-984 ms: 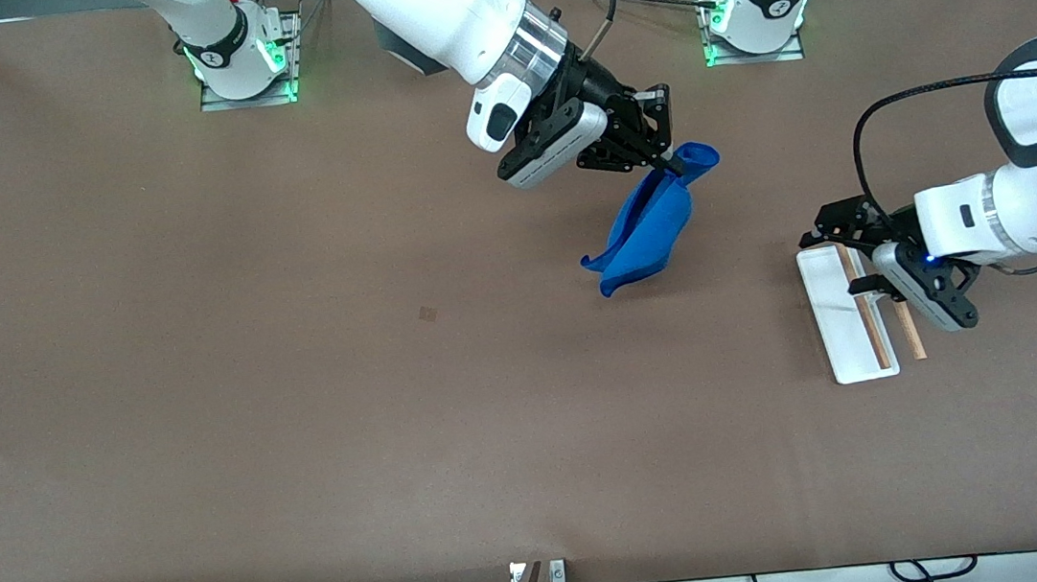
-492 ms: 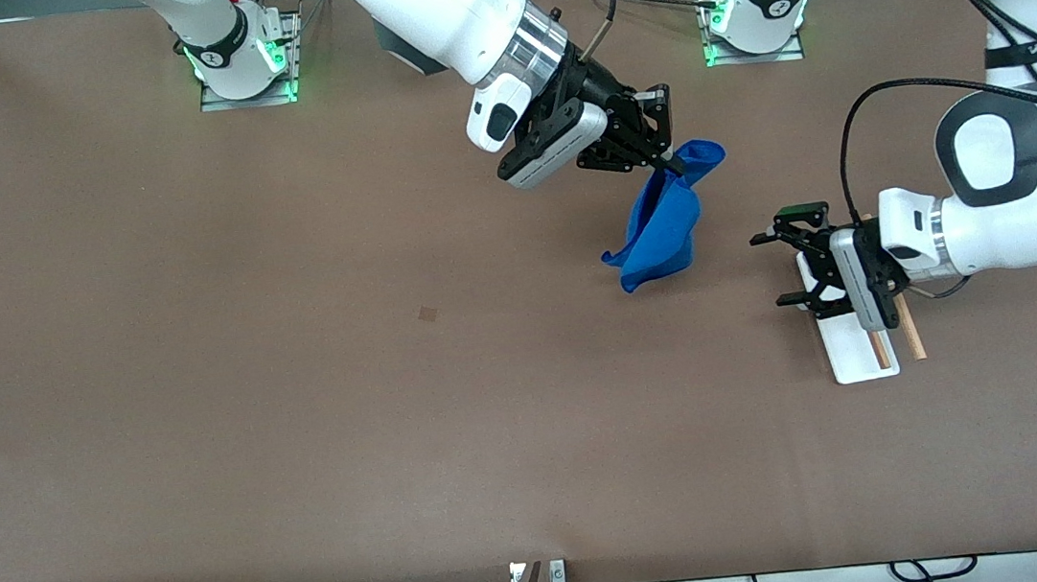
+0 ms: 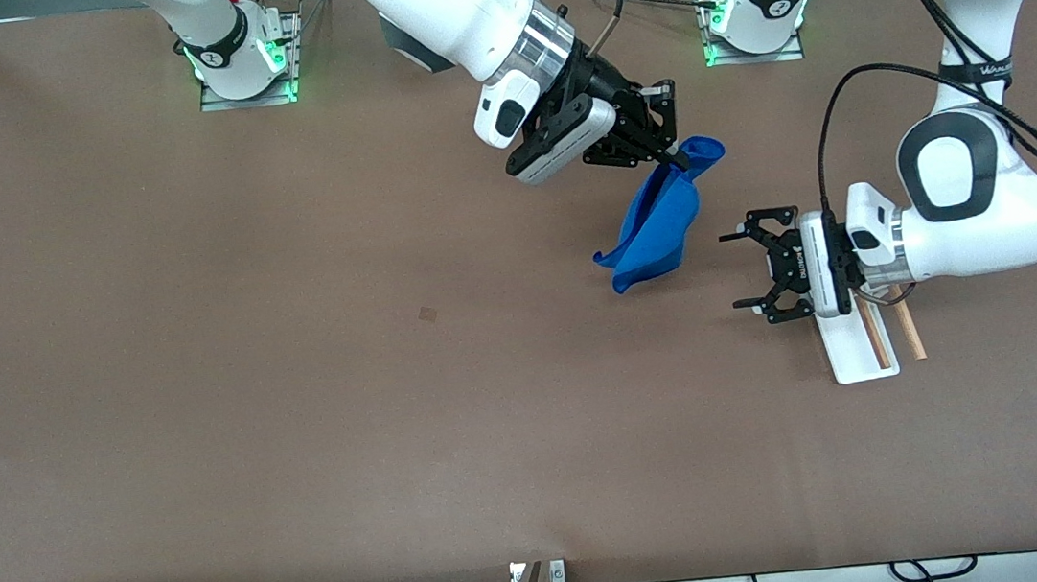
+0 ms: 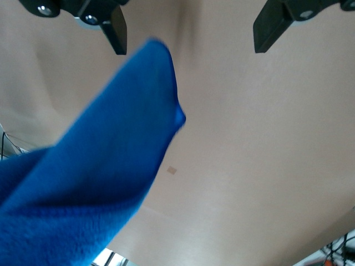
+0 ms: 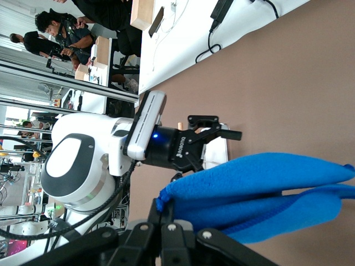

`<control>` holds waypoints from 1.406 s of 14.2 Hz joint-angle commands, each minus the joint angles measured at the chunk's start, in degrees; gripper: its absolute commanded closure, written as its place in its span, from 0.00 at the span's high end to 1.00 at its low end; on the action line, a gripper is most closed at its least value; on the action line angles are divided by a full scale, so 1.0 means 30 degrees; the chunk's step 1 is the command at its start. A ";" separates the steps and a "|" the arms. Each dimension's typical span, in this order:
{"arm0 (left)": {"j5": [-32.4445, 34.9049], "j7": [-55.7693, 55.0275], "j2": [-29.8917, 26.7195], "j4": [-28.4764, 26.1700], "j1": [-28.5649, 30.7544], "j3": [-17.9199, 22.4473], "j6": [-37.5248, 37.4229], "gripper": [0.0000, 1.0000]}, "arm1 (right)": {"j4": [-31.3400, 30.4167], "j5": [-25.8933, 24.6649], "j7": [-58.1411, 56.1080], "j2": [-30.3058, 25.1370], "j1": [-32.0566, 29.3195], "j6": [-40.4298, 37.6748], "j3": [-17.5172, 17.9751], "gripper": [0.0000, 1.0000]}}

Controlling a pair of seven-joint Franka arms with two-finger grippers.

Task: Pass towel and hang on rack
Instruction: 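Hold the towel up with the right gripper while the left gripper reaches it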

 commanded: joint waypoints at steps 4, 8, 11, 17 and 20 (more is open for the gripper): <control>-0.1533 0.3280 -0.0421 -0.1711 0.0191 -0.1128 0.1215 1.00 | -0.0205 -0.0238 0.0175 0.0056 0.0245 0.1332 -0.0047 0.00; -0.3206 0.5626 -0.0450 -0.2709 0.0219 -0.1128 0.1303 0.95 | -0.0205 -0.0238 0.0175 0.0056 0.0245 0.1361 -0.0076 0.00; -0.3206 0.7208 -0.0450 -0.3264 0.0833 -0.1128 0.1069 0.96 | -0.0205 -0.0471 0.0175 0.0144 0.0304 0.1361 -0.0077 0.00; -0.3002 0.9350 -0.1299 -0.4584 0.2649 -0.1069 -0.1066 0.98 | -0.0205 -0.0501 0.0175 0.0232 0.0392 0.1566 -0.0077 0.00; -0.3059 0.9409 -0.2352 -0.5784 0.2477 -0.1157 -0.0314 0.97 | -0.0205 -0.0501 0.0175 0.0232 0.0392 0.1595 -0.0077 0.00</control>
